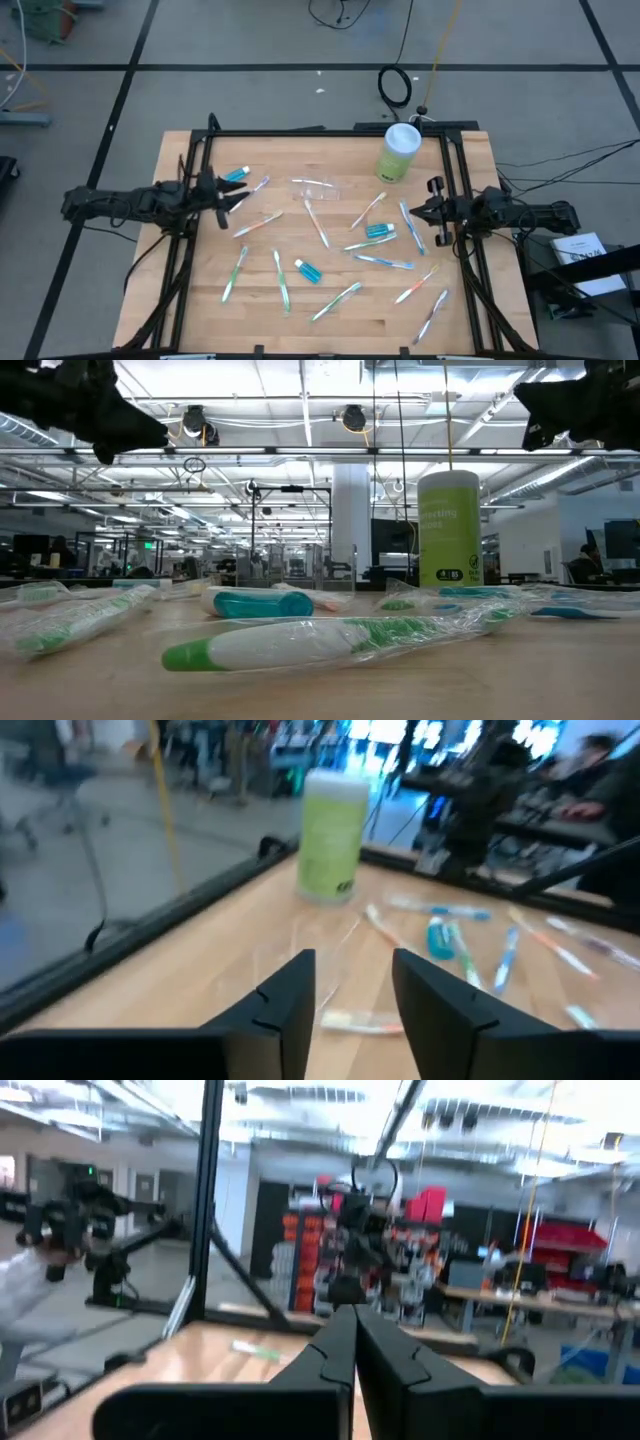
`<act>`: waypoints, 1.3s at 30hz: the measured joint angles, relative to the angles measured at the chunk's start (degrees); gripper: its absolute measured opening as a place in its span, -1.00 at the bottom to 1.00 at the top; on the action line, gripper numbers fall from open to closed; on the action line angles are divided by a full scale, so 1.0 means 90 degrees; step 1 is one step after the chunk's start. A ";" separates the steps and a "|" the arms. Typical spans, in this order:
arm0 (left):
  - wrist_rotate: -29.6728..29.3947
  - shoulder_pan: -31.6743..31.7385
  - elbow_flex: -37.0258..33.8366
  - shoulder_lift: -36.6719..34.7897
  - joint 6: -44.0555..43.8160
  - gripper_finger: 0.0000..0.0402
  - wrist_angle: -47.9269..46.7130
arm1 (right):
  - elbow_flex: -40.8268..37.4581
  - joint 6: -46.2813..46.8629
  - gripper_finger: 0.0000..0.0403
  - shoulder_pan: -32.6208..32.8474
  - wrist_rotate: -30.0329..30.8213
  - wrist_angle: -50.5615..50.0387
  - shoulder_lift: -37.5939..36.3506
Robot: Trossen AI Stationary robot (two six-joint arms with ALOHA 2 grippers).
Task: Pick & Place toothbrushing station
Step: Put the purple toothbrush into the transparent organizer
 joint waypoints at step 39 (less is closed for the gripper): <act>0.1359 0.3328 0.0793 0.6726 -0.1239 -0.52 0.0484 | 0.0000 0.0709 -1.00 0.0000 0.0023 0.0401 0.0034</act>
